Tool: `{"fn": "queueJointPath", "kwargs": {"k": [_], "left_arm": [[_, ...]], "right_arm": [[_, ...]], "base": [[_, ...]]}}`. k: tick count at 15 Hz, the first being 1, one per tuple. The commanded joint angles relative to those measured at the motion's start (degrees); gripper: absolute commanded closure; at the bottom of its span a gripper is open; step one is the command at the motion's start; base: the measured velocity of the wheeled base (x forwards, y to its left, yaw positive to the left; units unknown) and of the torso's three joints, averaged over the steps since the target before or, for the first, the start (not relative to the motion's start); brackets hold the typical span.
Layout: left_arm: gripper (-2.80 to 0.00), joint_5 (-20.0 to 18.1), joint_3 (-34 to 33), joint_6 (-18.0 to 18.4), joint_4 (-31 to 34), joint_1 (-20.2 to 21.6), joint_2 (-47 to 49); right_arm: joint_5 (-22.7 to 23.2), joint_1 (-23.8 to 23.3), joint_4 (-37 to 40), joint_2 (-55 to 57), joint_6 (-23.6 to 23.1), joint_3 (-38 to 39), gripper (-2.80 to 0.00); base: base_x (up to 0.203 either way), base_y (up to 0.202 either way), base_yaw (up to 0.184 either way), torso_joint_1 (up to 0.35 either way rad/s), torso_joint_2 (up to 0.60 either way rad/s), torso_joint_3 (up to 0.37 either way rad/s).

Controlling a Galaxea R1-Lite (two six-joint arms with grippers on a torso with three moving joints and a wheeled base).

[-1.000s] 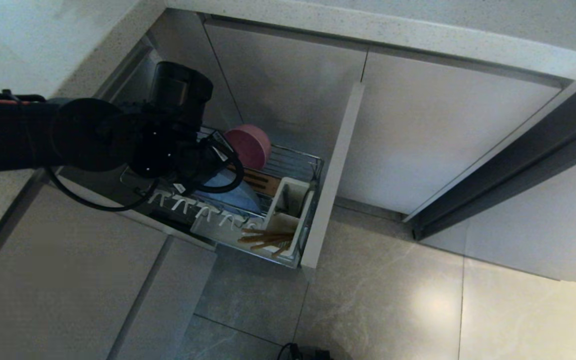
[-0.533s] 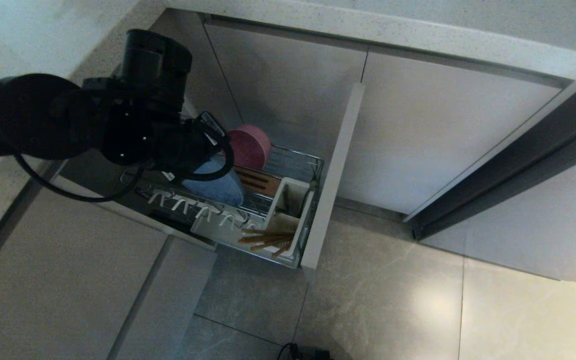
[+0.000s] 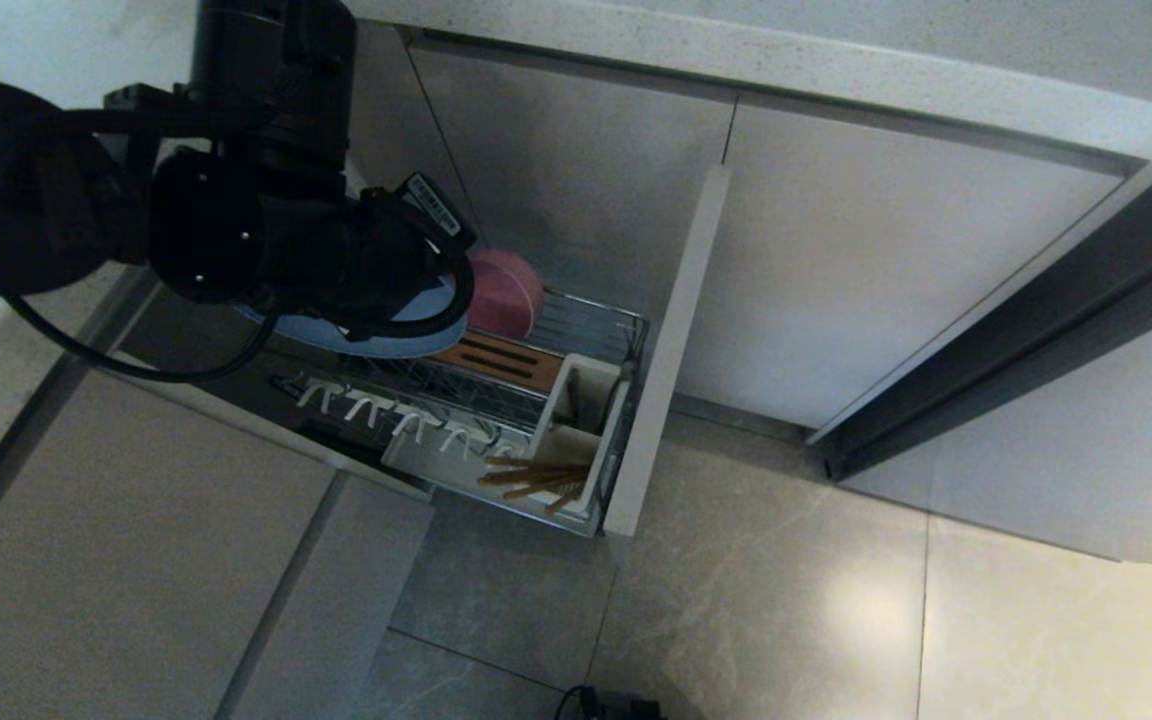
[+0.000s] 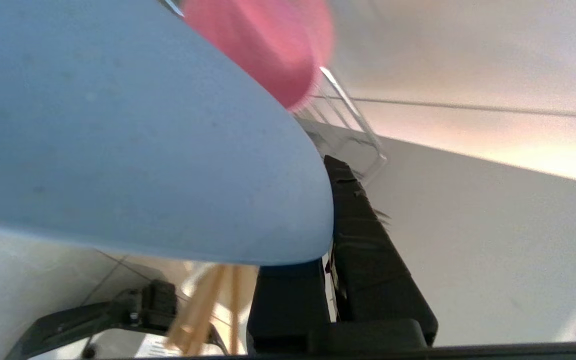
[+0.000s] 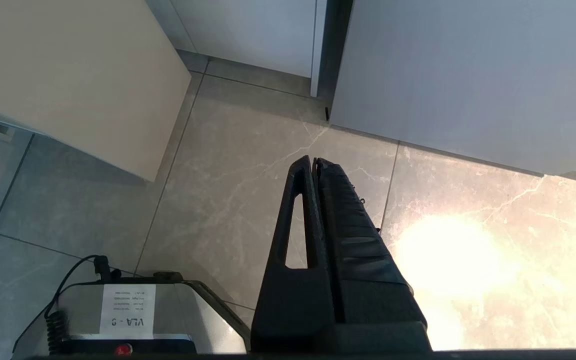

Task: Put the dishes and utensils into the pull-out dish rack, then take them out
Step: Take the plate out of the cupboard

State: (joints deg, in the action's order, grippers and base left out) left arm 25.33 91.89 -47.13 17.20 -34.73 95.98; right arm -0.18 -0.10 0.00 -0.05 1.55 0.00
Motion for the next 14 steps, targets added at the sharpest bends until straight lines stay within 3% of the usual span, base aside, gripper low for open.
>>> {"fn": "queueJointPath", "kwargs": {"k": [1,9,12,14], "left_arm": [[0.0,0.2,0.4,-0.3,0.1,-1.8,-0.7],[0.0,0.0,4.7,0.0,3.9,-12.4,-3.8],[0.0,0.2,7.4,6.3,4.3,-15.0,-5.4],[0.0,2.3,8.5,12.5,4.2,-15.9,-6.8]], "right_arm": [[0.0,0.0,0.0,0.0,0.0,0.0,0.0],[0.0,0.0,0.0,0.0,0.0,0.0,0.0],[0.0,0.0,0.0,0.0,0.0,0.0,0.0],[0.0,0.0,0.0,0.0,0.0,0.0,0.0]], "base": [[0.0,0.0,0.0,0.0,0.0,0.0],[0.0,0.0,0.0,0.0,0.0,0.0],[0.0,0.0,0.0,0.0,0.0,0.0],[0.0,0.0,0.0,0.0,0.0,0.0]]}}
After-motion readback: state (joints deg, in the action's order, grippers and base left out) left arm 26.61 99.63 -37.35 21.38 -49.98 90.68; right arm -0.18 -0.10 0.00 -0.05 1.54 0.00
